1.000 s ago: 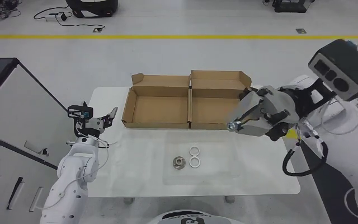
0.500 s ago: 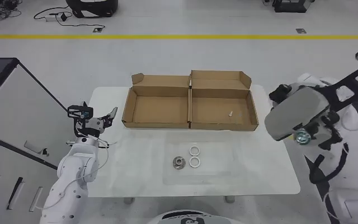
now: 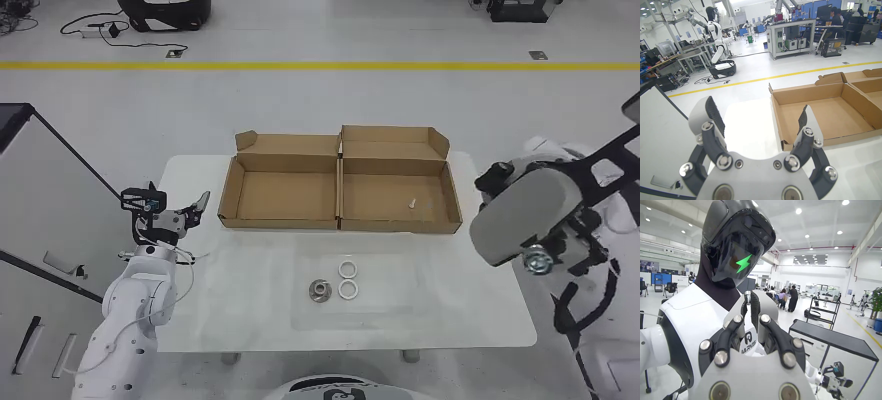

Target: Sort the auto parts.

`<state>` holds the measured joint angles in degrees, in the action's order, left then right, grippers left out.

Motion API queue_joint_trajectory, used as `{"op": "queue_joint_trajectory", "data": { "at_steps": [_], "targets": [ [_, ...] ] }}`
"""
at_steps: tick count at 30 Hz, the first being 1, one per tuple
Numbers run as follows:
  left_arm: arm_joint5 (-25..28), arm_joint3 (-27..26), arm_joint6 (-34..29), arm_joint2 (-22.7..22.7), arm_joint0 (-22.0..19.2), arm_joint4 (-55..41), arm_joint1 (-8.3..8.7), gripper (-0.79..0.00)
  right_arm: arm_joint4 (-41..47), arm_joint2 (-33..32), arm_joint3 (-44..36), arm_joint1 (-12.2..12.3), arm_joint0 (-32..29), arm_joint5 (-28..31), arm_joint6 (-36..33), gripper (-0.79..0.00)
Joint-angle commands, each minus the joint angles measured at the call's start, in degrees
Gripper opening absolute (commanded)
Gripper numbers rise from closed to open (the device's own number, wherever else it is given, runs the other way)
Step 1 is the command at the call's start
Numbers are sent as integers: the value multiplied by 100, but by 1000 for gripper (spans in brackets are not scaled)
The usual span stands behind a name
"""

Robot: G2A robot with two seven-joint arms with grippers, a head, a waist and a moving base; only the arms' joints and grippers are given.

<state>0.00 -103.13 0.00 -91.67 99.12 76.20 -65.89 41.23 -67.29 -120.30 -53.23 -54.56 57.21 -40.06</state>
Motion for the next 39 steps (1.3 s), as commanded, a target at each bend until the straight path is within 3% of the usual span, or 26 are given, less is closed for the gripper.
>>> {"op": "queue_joint_trajectory", "data": {
  "at_steps": [1, 10, 21, 33, 39],
  "targets": [
    [0, 0, 0, 0, 0, 0, 0, 0, 102, 40, -35, -29, -17, 79, 99, -785],
    [0, 0, 0, 0, 0, 0, 0, 0, 333, 67, 47, -152, -35, 30, -90, -785],
    [0, 0, 0, 0, 0, 0, 0, 0, -733, -37, 64, -160, 128, -1163, -608, -785],
    [0, 0, 0, 0, 0, 0, 0, 0, 139, 241, 180, -312, 101, -215, -423, -785],
    [0, 0, 0, 0, 0, 0, 0, 0, 238, 365, 297, -374, 220, -171, -558, -785]
  ]
}}
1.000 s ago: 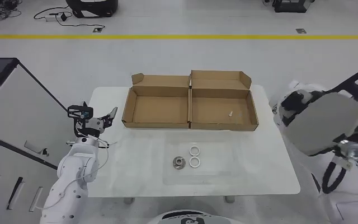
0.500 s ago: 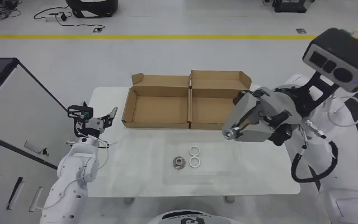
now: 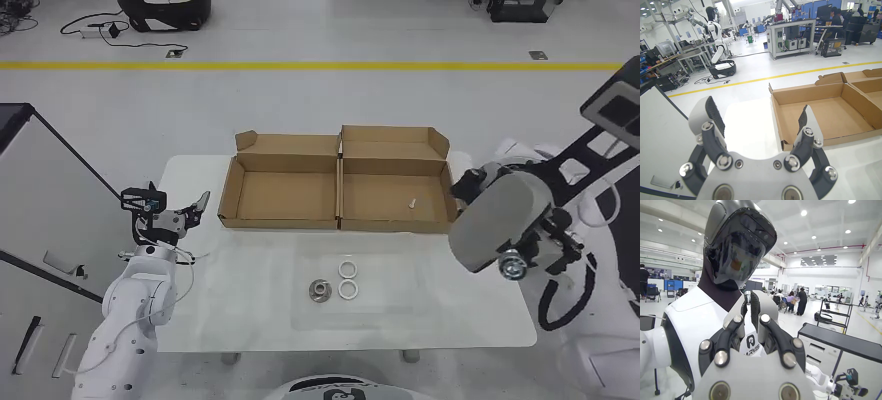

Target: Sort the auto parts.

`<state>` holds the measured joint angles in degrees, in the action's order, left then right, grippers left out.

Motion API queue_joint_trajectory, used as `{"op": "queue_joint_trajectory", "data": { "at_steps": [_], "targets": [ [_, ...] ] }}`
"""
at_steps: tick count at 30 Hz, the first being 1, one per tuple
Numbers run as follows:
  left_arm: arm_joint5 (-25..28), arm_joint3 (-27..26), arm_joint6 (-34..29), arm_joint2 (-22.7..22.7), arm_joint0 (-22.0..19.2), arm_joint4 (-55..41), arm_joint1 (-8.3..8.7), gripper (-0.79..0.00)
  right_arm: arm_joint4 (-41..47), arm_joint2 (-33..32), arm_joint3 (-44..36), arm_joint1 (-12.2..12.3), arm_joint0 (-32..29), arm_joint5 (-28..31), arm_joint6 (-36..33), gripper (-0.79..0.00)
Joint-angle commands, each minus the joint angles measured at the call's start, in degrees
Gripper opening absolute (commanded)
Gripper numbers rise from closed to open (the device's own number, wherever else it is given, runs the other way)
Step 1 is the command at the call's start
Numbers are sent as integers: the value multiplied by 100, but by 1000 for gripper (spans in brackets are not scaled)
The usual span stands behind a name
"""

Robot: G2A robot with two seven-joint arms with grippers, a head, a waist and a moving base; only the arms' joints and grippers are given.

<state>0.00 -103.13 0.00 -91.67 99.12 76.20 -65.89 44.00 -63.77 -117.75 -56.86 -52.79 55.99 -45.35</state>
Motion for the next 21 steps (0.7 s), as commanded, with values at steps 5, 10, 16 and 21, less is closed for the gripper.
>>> {"op": "queue_joint_trajectory", "data": {
  "at_steps": [5, 10, 16, 21],
  "targets": [
    [0, 0, 0, 0, 0, 0, 0, 0, -576, 49, 226, -49, 268, -499, -192, -785],
    [0, 0, 0, 0, 0, 0, 0, 0, -1113, 189, 260, -92, 457, -941, -338, -785],
    [0, 0, 0, 0, 0, 0, 0, 0, -1402, 324, 259, -137, 560, -1262, -424, -785],
    [0, 0, 0, 0, 0, 0, 0, 0, -1418, 351, 285, -172, 574, -1278, -378, -785]
  ]
}}
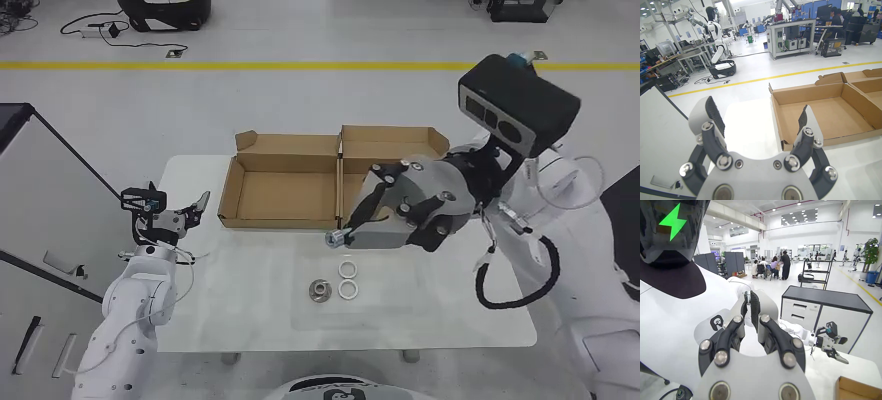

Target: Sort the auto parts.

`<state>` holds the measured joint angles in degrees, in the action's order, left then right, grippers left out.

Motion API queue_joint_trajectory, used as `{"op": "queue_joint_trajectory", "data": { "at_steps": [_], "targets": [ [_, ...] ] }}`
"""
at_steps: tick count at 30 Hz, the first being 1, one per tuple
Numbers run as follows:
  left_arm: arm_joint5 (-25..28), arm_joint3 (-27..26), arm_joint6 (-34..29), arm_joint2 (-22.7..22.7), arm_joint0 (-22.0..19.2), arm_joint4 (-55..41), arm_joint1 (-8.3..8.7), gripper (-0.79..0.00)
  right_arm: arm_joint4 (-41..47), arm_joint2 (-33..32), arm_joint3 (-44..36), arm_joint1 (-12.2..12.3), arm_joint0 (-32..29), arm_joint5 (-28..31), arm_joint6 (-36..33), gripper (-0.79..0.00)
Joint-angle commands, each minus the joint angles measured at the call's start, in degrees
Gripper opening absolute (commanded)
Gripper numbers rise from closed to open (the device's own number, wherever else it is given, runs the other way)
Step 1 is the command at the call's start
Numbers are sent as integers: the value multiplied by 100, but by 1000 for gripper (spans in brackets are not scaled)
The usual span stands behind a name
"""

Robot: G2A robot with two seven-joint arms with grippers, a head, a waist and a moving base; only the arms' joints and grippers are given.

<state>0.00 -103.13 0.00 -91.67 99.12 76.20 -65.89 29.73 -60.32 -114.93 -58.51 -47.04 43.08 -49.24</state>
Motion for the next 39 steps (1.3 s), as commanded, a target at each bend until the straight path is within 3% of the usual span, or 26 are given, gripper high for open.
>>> {"op": "queue_joint_trajectory", "data": {
  "at_steps": [1, 7, 15, 39],
  "targets": [
    [0, 0, 0, 0, 0, 0, 0, 0, 22, 9, 11, -15, -4, 33, 24, -785],
    [0, 0, 0, 0, 0, 0, 0, 0, 228, 22, 64, -65, -117, 361, 225, -785],
    [0, 0, 0, 0, 0, 0, 0, 0, 783, 234, 155, -182, -193, 1242, 454, -785],
    [0, 0, 0, 0, 0, 0, 0, 0, 816, 253, 158, -190, -202, 1245, 481, -785]
  ]
}}
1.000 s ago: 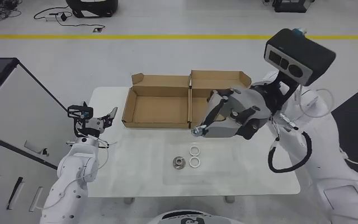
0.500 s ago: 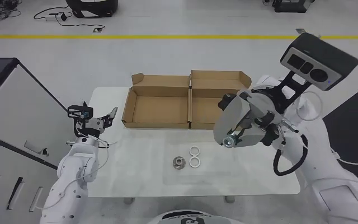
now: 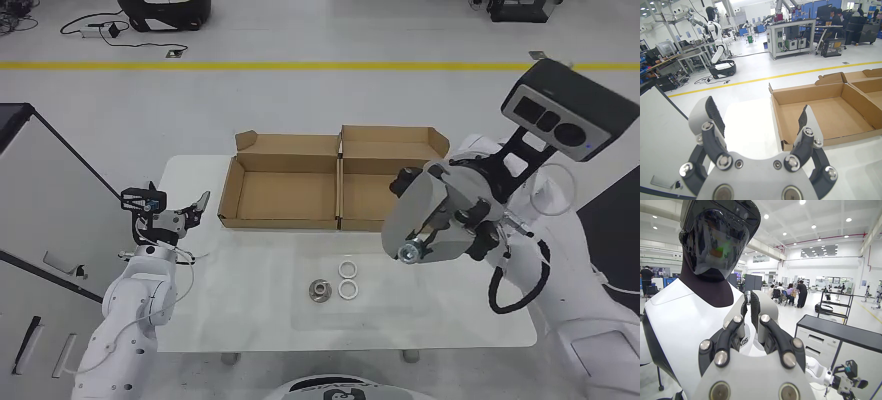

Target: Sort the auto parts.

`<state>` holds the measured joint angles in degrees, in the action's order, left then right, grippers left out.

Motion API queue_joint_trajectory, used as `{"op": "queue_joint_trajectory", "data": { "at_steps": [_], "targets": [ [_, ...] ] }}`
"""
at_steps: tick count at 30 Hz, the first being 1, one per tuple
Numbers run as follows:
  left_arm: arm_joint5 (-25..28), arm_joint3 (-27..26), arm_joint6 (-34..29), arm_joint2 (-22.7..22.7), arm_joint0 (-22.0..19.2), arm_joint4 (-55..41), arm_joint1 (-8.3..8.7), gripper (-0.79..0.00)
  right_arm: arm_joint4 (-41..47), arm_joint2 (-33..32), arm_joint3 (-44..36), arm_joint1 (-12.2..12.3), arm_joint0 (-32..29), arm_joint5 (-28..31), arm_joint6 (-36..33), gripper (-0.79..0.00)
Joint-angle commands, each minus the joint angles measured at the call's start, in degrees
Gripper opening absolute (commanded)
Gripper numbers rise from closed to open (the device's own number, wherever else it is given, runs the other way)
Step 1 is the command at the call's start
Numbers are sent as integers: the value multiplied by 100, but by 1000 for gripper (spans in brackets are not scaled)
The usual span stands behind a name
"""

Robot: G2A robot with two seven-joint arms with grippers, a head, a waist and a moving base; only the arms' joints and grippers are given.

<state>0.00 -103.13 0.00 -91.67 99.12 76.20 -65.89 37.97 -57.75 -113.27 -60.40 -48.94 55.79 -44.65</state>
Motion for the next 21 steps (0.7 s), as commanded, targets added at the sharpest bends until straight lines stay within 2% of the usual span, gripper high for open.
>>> {"op": "queue_joint_trajectory", "data": {
  "at_steps": [1, 7, 11, 21],
  "targets": [
    [0, 0, 0, 0, 0, 0, 0, 0, -65, -30, -63, -5, -68, -75, 95, -785],
    [0, 0, 0, 0, 0, 0, 0, 0, -315, -241, -356, -16, -594, 185, 437, -785],
    [0, 0, 0, 0, 0, 0, 0, 0, -368, -396, -542, -20, -815, 221, 426, -785],
    [0, 0, 0, 0, 0, 0, 0, 0, -368, -396, -542, -20, -815, 221, 426, -785]
  ]
}}
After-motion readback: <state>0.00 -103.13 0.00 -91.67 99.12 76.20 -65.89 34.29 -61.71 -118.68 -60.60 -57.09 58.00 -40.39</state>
